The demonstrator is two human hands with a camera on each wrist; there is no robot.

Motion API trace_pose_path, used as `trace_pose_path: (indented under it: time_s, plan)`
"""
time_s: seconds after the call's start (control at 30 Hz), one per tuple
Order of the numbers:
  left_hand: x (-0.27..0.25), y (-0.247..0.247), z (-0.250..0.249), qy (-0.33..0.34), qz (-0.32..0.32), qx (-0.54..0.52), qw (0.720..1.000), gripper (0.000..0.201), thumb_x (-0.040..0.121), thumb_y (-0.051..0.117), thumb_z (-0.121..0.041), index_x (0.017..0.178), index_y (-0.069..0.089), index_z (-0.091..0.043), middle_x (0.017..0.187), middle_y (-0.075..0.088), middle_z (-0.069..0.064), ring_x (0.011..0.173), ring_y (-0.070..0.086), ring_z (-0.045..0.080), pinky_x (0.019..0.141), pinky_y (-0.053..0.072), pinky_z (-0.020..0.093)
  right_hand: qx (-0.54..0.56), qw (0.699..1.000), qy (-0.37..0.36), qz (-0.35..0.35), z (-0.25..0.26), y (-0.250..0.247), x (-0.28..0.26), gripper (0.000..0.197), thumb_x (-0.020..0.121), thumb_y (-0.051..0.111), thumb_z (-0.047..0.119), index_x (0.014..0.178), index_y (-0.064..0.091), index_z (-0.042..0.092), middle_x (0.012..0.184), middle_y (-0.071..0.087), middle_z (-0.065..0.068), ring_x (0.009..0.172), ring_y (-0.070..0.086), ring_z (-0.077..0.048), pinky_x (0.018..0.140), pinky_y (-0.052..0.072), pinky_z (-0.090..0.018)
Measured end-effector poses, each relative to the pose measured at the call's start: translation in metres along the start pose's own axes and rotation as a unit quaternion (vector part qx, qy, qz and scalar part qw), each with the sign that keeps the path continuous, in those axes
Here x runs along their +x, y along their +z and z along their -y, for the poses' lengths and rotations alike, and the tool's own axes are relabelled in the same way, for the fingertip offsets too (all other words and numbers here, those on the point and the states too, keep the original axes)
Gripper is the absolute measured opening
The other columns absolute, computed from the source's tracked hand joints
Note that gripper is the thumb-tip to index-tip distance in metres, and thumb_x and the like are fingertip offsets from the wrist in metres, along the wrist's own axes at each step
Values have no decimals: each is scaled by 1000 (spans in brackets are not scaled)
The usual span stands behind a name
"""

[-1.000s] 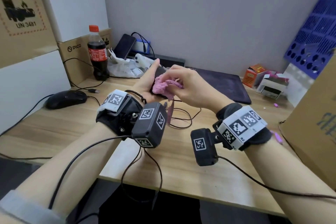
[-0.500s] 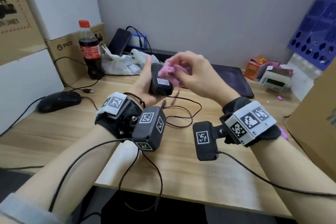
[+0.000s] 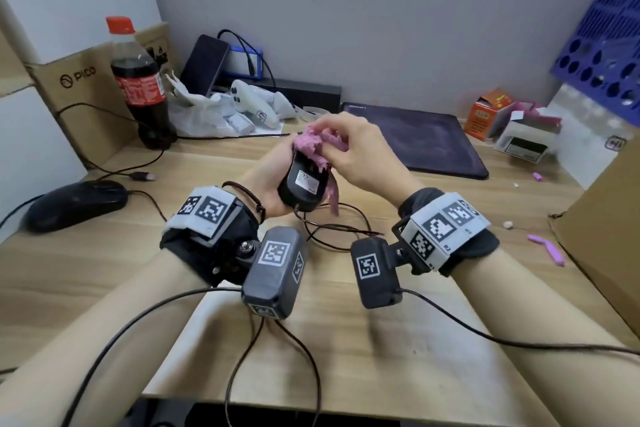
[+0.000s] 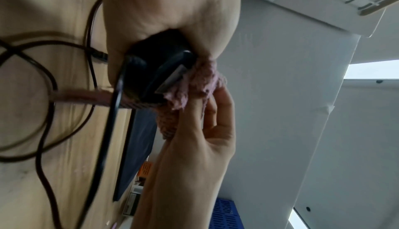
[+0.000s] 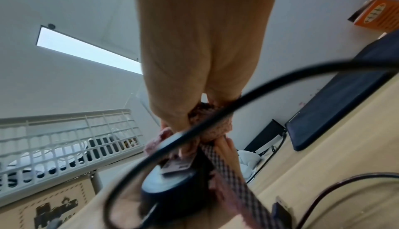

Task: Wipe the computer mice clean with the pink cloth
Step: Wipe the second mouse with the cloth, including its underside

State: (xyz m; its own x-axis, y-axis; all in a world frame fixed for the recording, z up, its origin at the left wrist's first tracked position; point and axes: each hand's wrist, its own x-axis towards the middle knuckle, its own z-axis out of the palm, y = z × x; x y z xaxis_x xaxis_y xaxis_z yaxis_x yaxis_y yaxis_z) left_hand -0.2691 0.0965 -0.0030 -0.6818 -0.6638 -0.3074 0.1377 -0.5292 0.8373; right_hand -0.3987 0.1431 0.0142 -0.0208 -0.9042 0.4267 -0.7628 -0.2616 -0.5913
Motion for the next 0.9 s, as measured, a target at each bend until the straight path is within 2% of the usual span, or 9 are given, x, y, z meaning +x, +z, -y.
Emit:
trace_pose_path:
  time_s: [0.07, 0.17, 0.27, 0.33, 0.4, 0.5, 0.6, 0.77, 0.9]
  plan:
    - [2, -5, 0, 7, 4, 15, 1000, 28, 93, 49, -37, 79, 63, -17, 66, 56, 0, 56, 54, 14, 51, 48, 22, -17, 1000, 4, -4, -3, 4, 4, 20, 91, 58, 10, 107, 67, 17, 100, 61, 0, 90, 53, -12, 70, 36, -13]
    - [0, -7, 0, 8, -5, 27, 1000, 30, 92, 51, -36, 79, 64, -12, 67, 57, 4, 53, 56, 19, 51, 50, 25, -24, 999, 31, -4, -9, 9, 3, 17, 92, 53, 10, 104, 64, 15, 88, 59, 2, 80, 51, -16, 65, 36, -21]
    - [-5, -12, 1, -6, -41, 30, 999, 36, 94, 49, -42, 81, 60, -10, 68, 57, 6, 51, 58, 20, 52, 51, 25, -21, 995, 99, -12, -17, 3, -2, 13, 95, 53, 16, 102, 64, 18, 81, 62, 4, 75, 61, -21, 63, 50, -27]
    - [-8, -12, 0, -7, -44, 36, 998, 37, 96, 46, -44, 83, 57, -12, 70, 56, 6, 52, 59, 22, 53, 52, 26, 8, 992, 118, -41, -13, -3, -4, 11, 96, 55, 24, 102, 64, 20, 83, 66, 4, 76, 65, -17, 62, 53, -30]
    - [-12, -4, -1, 9, -42, 37, 998, 35, 99, 43, -39, 81, 56, -11, 69, 54, 6, 50, 57, 21, 50, 50, 24, 39, 993, 95, -59, 1, -6, -3, 11, 96, 56, 26, 102, 63, 21, 86, 66, 6, 78, 65, -13, 63, 52, -27]
    - [-17, 10, 1, 48, -14, 37, 998, 35, 103, 38, -32, 82, 58, -11, 66, 56, 6, 48, 56, 17, 43, 49, 22, 11, 999, 45, -28, 20, -2, 0, 16, 94, 56, 20, 107, 64, 22, 98, 62, 0, 86, 57, -15, 71, 41, -23]
    - [-18, 9, 2, 51, -15, 45, 998, 33, 103, 38, -33, 86, 59, -13, 67, 59, 3, 54, 56, 17, 44, 49, 23, -5, 999, 48, -26, 21, 2, -6, 18, 95, 52, 16, 108, 63, 21, 99, 60, -4, 87, 51, -16, 74, 35, -24]
    - [-18, 6, -2, 10, -19, 49, 999, 29, 100, 44, -31, 83, 57, -10, 71, 55, 6, 52, 54, 18, 48, 50, 22, 24, 993, 99, -56, 12, -1, -22, 15, 94, 51, 14, 97, 60, 25, 90, 63, 2, 72, 58, -19, 69, 51, -31]
    - [-14, 12, 1, 1, -26, 42, 999, 28, 99, 42, -26, 82, 57, -9, 72, 54, 7, 50, 55, 18, 47, 51, 21, 42, 990, 134, -26, 9, -10, -32, 14, 95, 52, 14, 95, 62, 23, 83, 65, 3, 64, 62, -18, 53, 50, -24]
